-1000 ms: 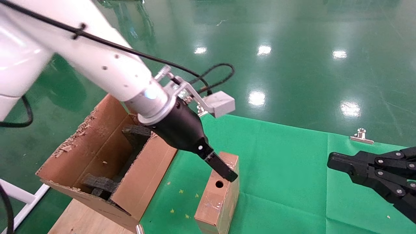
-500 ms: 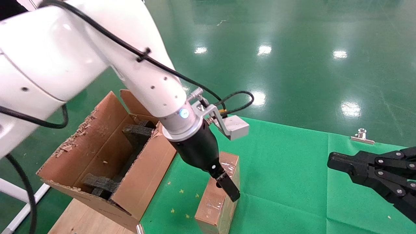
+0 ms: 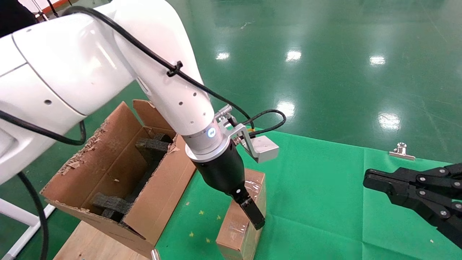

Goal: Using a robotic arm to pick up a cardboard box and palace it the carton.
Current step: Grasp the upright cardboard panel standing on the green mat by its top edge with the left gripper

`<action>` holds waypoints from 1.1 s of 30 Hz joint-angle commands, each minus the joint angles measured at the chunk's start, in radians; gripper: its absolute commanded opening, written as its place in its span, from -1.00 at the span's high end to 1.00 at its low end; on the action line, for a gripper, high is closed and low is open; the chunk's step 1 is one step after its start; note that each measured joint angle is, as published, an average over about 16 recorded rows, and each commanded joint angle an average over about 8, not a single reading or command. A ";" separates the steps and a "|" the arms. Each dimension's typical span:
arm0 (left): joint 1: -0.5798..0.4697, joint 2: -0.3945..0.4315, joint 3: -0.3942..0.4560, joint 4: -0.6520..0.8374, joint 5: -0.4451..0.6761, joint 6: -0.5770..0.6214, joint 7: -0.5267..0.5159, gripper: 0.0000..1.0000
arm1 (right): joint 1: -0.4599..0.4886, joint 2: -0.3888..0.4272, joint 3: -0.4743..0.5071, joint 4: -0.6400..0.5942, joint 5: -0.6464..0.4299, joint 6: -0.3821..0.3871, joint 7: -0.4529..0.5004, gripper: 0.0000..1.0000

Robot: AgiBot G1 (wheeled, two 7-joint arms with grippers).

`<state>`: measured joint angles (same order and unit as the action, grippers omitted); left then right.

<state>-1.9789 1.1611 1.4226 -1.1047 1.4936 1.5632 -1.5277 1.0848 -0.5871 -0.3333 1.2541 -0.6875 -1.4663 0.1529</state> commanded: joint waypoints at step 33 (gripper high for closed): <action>-0.020 -0.105 -0.047 -0.055 -0.056 -0.024 0.141 1.00 | 0.000 0.000 0.000 0.000 0.000 0.000 0.000 -1.00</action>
<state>-2.0121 1.0359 1.3598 -1.1533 1.4248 1.5411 -1.3853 1.0848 -0.5871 -0.3334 1.2540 -0.6874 -1.4663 0.1529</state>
